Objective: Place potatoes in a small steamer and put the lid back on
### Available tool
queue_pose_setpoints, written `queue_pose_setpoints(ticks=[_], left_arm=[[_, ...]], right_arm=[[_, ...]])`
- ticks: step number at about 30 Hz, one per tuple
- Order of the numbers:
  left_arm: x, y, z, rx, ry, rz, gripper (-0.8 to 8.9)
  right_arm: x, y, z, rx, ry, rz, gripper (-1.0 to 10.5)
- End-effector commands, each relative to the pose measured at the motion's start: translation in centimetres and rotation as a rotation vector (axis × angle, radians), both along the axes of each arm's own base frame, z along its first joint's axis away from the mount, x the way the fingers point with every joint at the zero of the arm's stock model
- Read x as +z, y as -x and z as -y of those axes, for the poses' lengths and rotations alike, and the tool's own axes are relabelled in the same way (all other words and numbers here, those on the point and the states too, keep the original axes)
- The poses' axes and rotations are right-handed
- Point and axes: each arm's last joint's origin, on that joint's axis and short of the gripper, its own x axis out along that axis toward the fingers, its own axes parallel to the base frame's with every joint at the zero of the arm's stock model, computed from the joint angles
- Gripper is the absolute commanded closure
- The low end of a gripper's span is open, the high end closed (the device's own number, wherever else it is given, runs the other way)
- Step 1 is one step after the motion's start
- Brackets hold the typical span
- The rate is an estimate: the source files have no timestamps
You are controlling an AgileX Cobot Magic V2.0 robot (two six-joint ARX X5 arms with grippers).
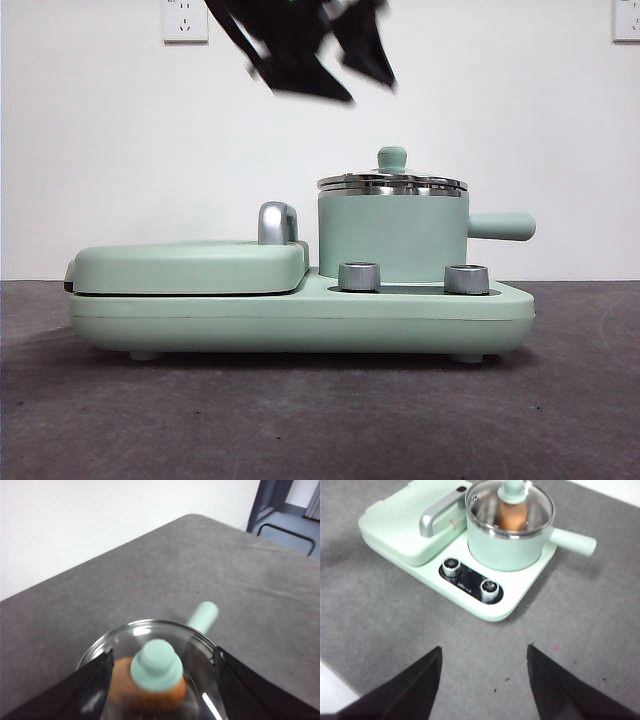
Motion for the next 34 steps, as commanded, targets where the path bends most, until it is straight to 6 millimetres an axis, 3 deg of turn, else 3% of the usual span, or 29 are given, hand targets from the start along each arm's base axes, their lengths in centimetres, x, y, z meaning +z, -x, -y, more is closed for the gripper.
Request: queue_pose_setpoints(ticks=[1,6,10,19,26,27,28,29,30,34], left_arm=[[1.5,1.4,-1.6,-0.013,-0.025,-0.063,4.94],[3.9,5.1,-5.4,0.008,-0.056,-0.117,4.94],[4.6,8.8,-8.6,0.039,-0.03,-0.102,4.99],[1.7,17.3,-15.1,0.168,0.082,-0.167,5.01],[1.0,21.1,-17.2,0.198,0.075,-0.22,5.04],[1.1,21.5,-17.3,0.198,0.077,-0.216,5.36],[1.1,21.7,-17.4,0.197,0.077,-0.213,6.55],[1.1,22.0,-17.6,0.197,0.079,-0.213,8.39],[1.2,22.2,-17.7,0.197,0.083,-0.203,8.04],[1.3,22.7,-17.9,0.196,0.087,-0.199,8.07]], right_arm=[[0.3,-0.5,-0.2,-0.002,-0.008,-0.001,6.7],[0.2,-1.5,-0.7,0.005,0.0,-0.027,6.3],[0.2,-2.3,-1.1,0.006,0.004,-0.039,6.1],[0.2,-3.5,-1.7,0.051,-0.022,-0.056,6.1],[0.0,-3.8,-1.8,0.037,-0.032,-0.104,6.2],[0.1,-3.8,-1.9,0.035,-0.034,-0.095,6.7],[0.1,-3.8,-1.8,0.035,-0.036,-0.091,8.0],[0.1,-3.8,-1.8,0.039,-0.03,-0.083,9.8],[0.2,-3.9,-1.9,0.042,-0.025,-0.061,9.2],[0.4,-3.9,-2.0,0.068,-0.049,-0.044,9.3]])
